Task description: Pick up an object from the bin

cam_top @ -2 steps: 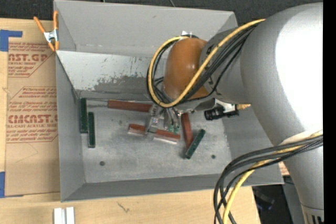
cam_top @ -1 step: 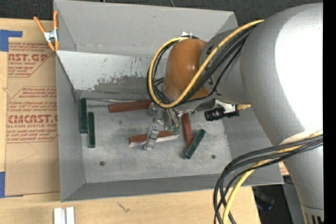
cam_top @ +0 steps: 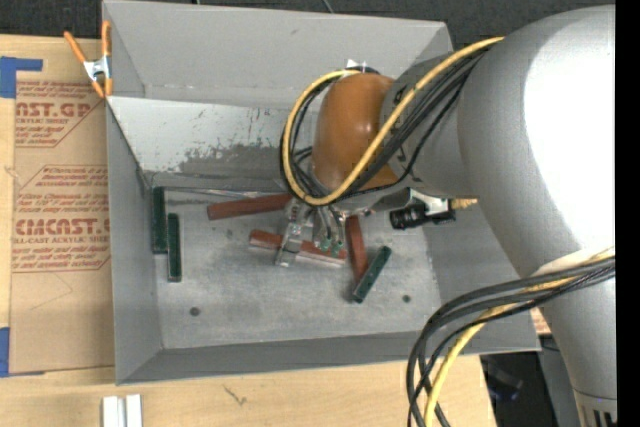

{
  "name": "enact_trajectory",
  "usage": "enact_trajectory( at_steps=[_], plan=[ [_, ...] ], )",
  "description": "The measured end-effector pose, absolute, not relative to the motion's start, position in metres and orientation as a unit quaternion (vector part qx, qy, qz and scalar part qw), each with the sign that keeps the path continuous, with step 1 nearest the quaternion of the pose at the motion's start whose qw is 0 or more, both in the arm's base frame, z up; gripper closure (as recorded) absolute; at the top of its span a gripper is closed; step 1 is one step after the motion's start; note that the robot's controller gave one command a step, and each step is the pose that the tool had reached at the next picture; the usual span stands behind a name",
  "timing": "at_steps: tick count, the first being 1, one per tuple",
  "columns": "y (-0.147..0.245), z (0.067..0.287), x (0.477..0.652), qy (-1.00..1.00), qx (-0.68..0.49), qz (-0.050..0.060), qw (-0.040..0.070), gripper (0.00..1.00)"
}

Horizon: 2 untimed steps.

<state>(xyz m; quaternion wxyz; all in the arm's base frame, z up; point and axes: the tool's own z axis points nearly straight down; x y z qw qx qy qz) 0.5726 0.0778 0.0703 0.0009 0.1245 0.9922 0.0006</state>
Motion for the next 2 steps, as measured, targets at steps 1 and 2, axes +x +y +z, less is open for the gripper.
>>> enact_trajectory(
  at_steps=[1,2],
  plan=[
    [0.078,0.07,0.573,0.992,0.124,0.001,0.001,1.0],
    [0.062,0.187,0.549,0.995,0.099,0.0,0.001,1.0]
  ],
)
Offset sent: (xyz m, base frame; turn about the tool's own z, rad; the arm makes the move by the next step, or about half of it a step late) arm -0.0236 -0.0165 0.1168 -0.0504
